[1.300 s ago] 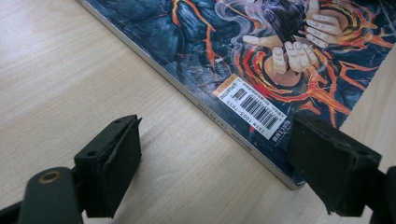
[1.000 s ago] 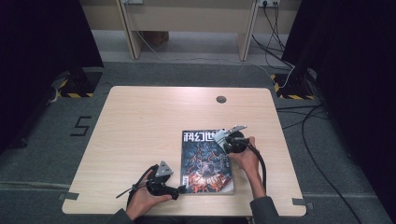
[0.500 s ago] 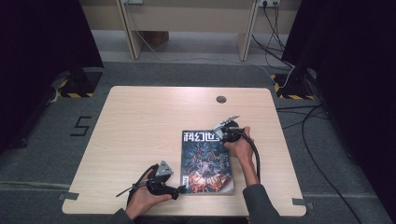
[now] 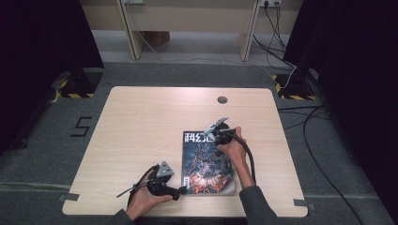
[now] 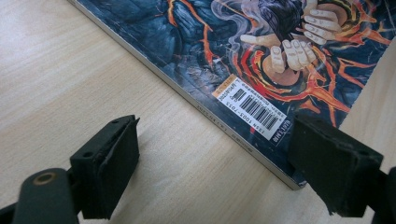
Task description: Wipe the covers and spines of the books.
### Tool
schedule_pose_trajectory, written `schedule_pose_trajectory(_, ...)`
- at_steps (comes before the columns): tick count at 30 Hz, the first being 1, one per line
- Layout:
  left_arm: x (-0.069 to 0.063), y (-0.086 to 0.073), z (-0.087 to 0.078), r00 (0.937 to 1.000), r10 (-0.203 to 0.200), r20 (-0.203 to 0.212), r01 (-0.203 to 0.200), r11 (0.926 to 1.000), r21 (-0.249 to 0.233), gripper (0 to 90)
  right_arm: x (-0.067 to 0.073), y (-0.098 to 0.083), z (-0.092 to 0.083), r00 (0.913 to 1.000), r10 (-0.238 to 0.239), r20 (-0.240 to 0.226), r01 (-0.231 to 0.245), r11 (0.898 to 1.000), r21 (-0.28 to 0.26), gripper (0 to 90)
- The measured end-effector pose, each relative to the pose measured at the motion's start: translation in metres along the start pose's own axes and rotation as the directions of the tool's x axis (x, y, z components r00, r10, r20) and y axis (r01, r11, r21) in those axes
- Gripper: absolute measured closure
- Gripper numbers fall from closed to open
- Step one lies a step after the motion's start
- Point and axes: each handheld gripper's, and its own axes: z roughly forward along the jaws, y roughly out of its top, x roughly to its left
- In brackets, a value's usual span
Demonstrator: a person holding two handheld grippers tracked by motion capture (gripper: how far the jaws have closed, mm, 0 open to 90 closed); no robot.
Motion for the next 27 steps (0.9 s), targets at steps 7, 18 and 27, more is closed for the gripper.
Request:
schedule_pose_trajectory(7,0.000,0.000,0.000,1.0000,0.000,0.000,0.000,1.0000,-0.002,15.6,-0.011,0.002,0.006,0.9980,0.061,0.014,-0.061,0.998,-0.019,72.3)
schedule_pose_trajectory(18,0.000,0.000,0.000,1.0000,-0.001,-0.001,0.001,1.0000,0.002,15.6,0.012,0.020,0.012,0.9996,0.013,-0.025,-0.013,1.000,-0.024,73.2)
schedule_pose_trajectory(27,0.000,0.000,0.000,1.0000,0.000,0.001,0.000,1.0000,-0.002,15.6,0.041,0.044,0.019,0.9970,-0.052,-0.057,0.050,0.998,-0.035,73.2)
